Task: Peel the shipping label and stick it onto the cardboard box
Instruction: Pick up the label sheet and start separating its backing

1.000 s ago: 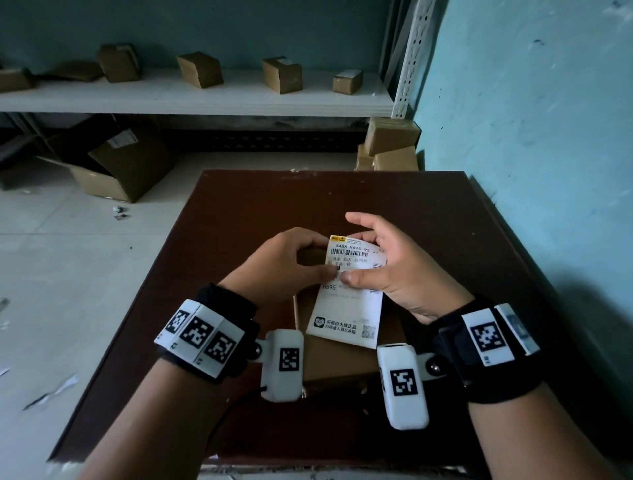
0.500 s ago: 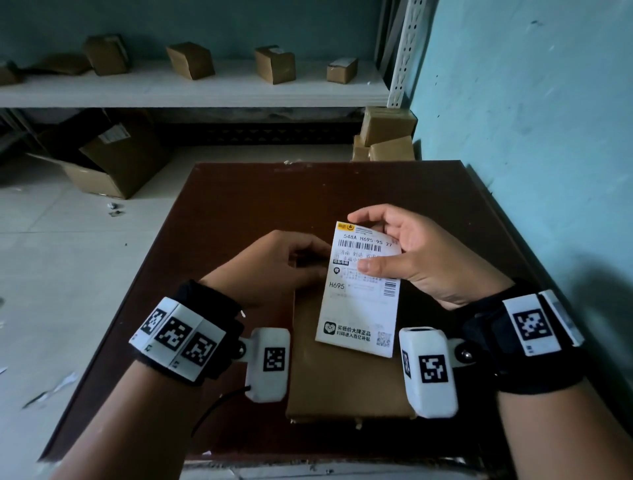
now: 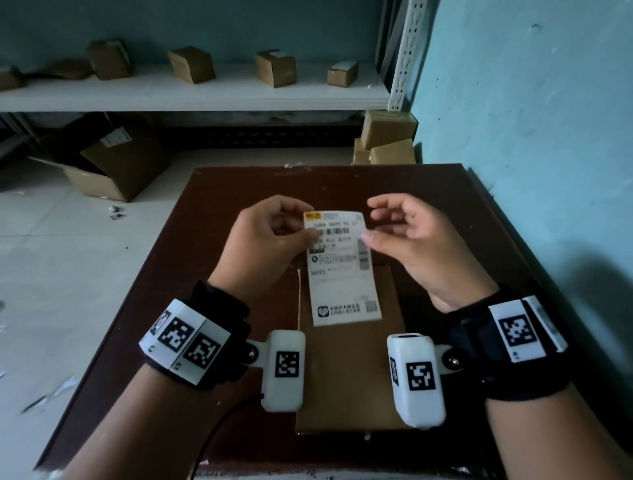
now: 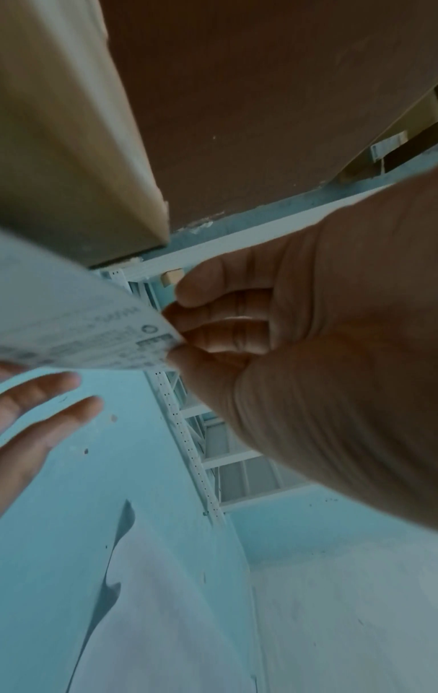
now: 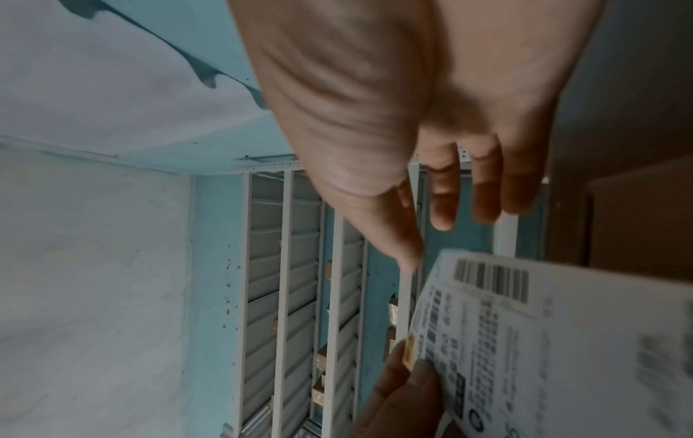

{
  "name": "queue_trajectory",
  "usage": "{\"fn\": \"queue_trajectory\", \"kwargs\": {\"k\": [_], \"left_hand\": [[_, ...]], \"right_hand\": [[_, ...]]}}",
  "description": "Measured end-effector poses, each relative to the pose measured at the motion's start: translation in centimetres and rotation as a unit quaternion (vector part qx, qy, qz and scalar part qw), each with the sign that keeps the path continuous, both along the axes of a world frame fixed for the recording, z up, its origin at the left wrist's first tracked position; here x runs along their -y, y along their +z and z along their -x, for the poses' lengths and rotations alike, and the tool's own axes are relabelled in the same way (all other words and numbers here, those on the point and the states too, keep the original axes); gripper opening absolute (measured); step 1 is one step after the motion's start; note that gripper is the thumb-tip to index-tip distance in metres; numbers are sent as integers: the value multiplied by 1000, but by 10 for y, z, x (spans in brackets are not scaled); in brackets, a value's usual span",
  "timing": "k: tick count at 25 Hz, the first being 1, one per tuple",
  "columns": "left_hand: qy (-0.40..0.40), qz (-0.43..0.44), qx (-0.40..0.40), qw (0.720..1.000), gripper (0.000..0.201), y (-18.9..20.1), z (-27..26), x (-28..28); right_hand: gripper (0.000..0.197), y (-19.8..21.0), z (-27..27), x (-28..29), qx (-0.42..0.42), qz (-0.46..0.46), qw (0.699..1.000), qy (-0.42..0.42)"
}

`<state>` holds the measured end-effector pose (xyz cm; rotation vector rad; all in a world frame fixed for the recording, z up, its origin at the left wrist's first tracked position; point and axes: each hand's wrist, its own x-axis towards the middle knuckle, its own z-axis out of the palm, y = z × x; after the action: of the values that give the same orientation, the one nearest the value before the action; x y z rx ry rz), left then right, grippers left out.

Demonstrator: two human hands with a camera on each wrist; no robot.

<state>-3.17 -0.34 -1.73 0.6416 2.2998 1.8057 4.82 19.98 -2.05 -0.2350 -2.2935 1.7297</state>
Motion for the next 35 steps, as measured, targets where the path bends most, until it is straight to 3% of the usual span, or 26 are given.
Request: {"fn": "queue_trajectory", "kwargs": {"k": [2,5,9,12,15,18,25,35], "left_hand": [[47,-33,-4,998,18,2,2,2],[55,-48,23,997,18,5,-2,-2],[-41,-52,137,988,21,5,-11,-12],[-115,-36,188,975,18,4,-14,-14],[-144,-31,227,963,9,6,-16,-13],[-149,-36,262,953,18,9,-16,-12],[-123,-8,274,954,23,8,-16,-16],[-122,-4,272,955,17,5,-14,-15]], "right_hand": [[22,7,-3,-1,-38,5,997,-61],[9,16,-7,4,-21,-40,999,-17],[19,15,-5,12,42,-90,994,54],[24,16,-6,12,33,-157,985,67],[24,19,-8,10,35,-186,978,88],[25,16,-7,9,41,-185,978,90],[31,14,-7,6,40,-195,974,105],[9,15,-8,5,39,-197,974,101]]}}
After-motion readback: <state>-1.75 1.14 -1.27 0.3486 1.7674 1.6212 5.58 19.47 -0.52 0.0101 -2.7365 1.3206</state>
